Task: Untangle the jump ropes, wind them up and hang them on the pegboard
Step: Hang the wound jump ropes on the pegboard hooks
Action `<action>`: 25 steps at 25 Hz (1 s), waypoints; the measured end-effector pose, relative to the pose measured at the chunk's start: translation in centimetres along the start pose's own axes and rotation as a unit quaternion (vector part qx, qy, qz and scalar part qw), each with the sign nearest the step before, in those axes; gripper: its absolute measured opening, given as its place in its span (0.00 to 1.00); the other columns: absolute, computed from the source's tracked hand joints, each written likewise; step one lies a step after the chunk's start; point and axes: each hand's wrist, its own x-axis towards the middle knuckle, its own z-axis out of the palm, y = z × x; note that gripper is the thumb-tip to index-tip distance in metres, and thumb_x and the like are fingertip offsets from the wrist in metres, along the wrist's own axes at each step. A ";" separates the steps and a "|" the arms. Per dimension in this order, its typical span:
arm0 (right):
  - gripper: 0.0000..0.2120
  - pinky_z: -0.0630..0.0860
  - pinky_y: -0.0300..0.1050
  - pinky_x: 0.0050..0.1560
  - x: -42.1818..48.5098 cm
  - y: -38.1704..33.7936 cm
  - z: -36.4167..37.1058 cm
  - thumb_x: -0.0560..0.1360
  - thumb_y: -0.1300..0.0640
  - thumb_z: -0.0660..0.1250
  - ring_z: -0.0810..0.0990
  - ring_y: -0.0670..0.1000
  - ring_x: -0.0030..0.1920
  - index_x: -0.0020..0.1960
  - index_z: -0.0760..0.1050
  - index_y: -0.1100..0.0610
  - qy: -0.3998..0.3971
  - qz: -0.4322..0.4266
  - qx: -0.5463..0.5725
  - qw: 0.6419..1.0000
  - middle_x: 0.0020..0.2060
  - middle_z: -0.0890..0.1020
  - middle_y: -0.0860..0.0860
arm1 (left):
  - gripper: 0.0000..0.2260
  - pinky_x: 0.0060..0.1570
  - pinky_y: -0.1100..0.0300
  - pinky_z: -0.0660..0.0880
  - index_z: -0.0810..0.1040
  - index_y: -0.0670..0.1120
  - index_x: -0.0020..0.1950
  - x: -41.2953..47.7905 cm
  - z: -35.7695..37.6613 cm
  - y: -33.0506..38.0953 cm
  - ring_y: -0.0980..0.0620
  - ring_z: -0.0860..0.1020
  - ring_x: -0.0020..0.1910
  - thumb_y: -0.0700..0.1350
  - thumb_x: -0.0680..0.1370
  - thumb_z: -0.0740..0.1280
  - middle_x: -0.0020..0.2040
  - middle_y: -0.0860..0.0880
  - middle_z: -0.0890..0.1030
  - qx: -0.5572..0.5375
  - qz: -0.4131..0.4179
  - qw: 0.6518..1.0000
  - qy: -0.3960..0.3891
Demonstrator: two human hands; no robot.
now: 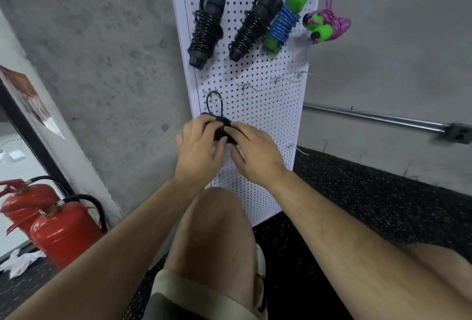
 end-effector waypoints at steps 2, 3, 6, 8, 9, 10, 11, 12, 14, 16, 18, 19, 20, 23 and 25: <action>0.19 0.73 0.52 0.61 -1.4 0.7 -1.0 0.81 0.54 0.62 0.76 0.52 0.61 0.71 0.72 0.56 0.004 0.007 -0.004 1.000 0.64 0.77 0.50 | 0.15 0.61 0.51 0.66 0.76 0.45 0.66 -0.4 0.6 1.8 0.47 0.71 0.62 0.47 0.80 0.67 0.64 0.48 0.75 0.001 0.056 0.998 -0.041; 0.19 0.74 0.52 0.60 -2.3 1.2 -1.4 0.80 0.54 0.62 0.77 0.53 0.60 0.70 0.73 0.57 0.007 0.016 -0.006 1.000 0.63 0.78 0.51 | 0.16 0.62 0.50 0.67 0.75 0.44 0.67 -0.5 1.2 2.7 0.46 0.71 0.63 0.47 0.80 0.67 0.65 0.47 0.75 -0.009 0.066 0.996 -0.060; 0.20 0.76 0.54 0.56 -6.5 4.3 -1.6 0.79 0.54 0.63 0.78 0.56 0.58 0.70 0.73 0.58 -0.012 0.052 -0.039 0.998 0.61 0.79 0.53 | 0.19 0.65 0.46 0.68 0.72 0.44 0.71 -1.8 5.0 5.1 0.45 0.71 0.66 0.49 0.82 0.63 0.66 0.46 0.75 -0.040 0.061 0.988 -0.136; 0.22 0.77 0.54 0.55 -10.6 6.6 -1.1 0.79 0.53 0.63 0.79 0.57 0.58 0.71 0.73 0.58 -0.040 0.097 -0.059 0.993 0.62 0.79 0.54 | 0.21 0.65 0.46 0.67 0.71 0.45 0.73 -3.8 8.8 6.3 0.44 0.72 0.66 0.51 0.82 0.61 0.67 0.46 0.74 -0.036 0.072 0.976 -0.201; 0.22 0.77 0.54 0.53 -13.3 7.7 -0.5 0.78 0.53 0.64 0.79 0.58 0.58 0.71 0.73 0.58 -0.058 0.127 -0.066 0.988 0.62 0.79 0.54 | 0.21 0.65 0.47 0.67 0.70 0.45 0.74 -5.4 11.0 7.1 0.43 0.71 0.66 0.51 0.82 0.61 0.68 0.46 0.74 -0.038 0.080 0.966 -0.242; 0.22 0.78 0.54 0.52 -16.0 8.5 0.2 0.77 0.54 0.64 0.80 0.58 0.57 0.70 0.73 0.57 -0.077 0.154 -0.070 0.983 0.62 0.79 0.54 | 0.22 0.65 0.47 0.67 0.70 0.45 0.75 -7.2 13.2 7.6 0.43 0.71 0.67 0.51 0.82 0.62 0.69 0.46 0.73 -0.043 0.081 0.955 -0.284; 0.22 0.77 0.54 0.50 -18.7 9.1 1.1 0.77 0.53 0.65 0.80 0.59 0.56 0.70 0.73 0.57 -0.098 0.180 -0.071 0.976 0.61 0.79 0.54 | 0.23 0.66 0.47 0.66 0.69 0.46 0.76 -9.5 15.3 8.1 0.42 0.71 0.67 0.51 0.82 0.63 0.70 0.45 0.73 -0.050 0.079 0.942 -0.323; 0.22 0.77 0.54 0.49 -21.5 9.5 2.1 0.78 0.53 0.64 0.80 0.59 0.55 0.71 0.72 0.56 -0.123 0.211 -0.067 0.967 0.61 0.79 0.54 | 0.24 0.66 0.46 0.66 0.68 0.46 0.76 -12.0 17.4 8.4 0.41 0.70 0.68 0.51 0.82 0.64 0.70 0.45 0.72 -0.056 0.076 0.927 -0.362; 0.23 0.77 0.55 0.51 -26.8 10.0 4.4 0.79 0.51 0.63 0.79 0.61 0.57 0.73 0.70 0.56 -0.175 0.279 -0.048 0.943 0.62 0.78 0.55 | 0.25 0.67 0.47 0.65 0.65 0.49 0.78 -17.2 20.9 8.9 0.41 0.68 0.69 0.53 0.82 0.63 0.72 0.45 0.70 -0.056 0.067 0.892 -0.443; 0.24 0.75 0.55 0.56 -31.2 9.7 6.7 0.81 0.49 0.62 0.77 0.60 0.62 0.75 0.67 0.55 -0.231 0.342 -0.023 0.911 0.67 0.76 0.54 | 0.27 0.67 0.48 0.65 0.61 0.51 0.80 -22.1 23.6 8.8 0.41 0.66 0.71 0.55 0.82 0.62 0.74 0.46 0.66 -0.046 0.059 0.844 -0.532; 0.26 0.72 0.54 0.62 -34.6 9.0 8.7 0.82 0.48 0.59 0.73 0.59 0.67 0.78 0.63 0.53 -0.295 0.387 0.008 0.874 0.71 0.72 0.53 | 0.28 0.67 0.47 0.66 0.58 0.52 0.81 -26.1 25.5 8.3 0.40 0.66 0.72 0.57 0.82 0.62 0.76 0.44 0.64 -0.030 0.059 0.786 -0.614; 0.26 0.71 0.54 0.64 -36.1 8.8 9.8 0.83 0.47 0.59 0.71 0.58 0.69 0.79 0.61 0.52 -0.325 0.404 0.022 0.855 0.73 0.70 0.52 | 0.29 0.67 0.47 0.67 0.57 0.52 0.81 -27.9 26.4 8.1 0.39 0.66 0.71 0.57 0.82 0.62 0.76 0.43 0.63 -0.019 0.064 0.757 -0.650; 0.27 0.71 0.54 0.65 -37.2 8.7 10.6 0.83 0.47 0.59 0.70 0.58 0.70 0.79 0.59 0.52 -0.352 0.416 0.032 0.838 0.74 0.69 0.52 | 0.31 0.67 0.46 0.68 0.56 0.52 0.81 -29.4 27.1 7.8 0.38 0.66 0.71 0.58 0.82 0.62 0.76 0.42 0.62 -0.009 0.071 0.729 -0.681; 0.26 0.72 0.53 0.66 -40.2 8.5 12.9 0.82 0.45 0.61 0.70 0.56 0.69 0.77 0.64 0.53 -0.421 0.422 0.051 0.801 0.71 0.71 0.52 | 0.34 0.67 0.44 0.69 0.54 0.52 0.82 -33.4 28.2 7.6 0.37 0.65 0.71 0.57 0.80 0.66 0.75 0.41 0.61 0.001 0.074 0.650 -0.756; 0.23 0.74 0.53 0.62 -42.1 8.1 14.5 0.80 0.45 0.64 0.72 0.55 0.65 0.71 0.71 0.53 -0.478 0.407 0.075 0.775 0.64 0.76 0.52 | 0.36 0.67 0.44 0.70 0.54 0.52 0.82 -35.7 28.8 7.5 0.37 0.67 0.70 0.55 0.79 0.68 0.73 0.41 0.63 -0.004 0.073 0.605 -0.793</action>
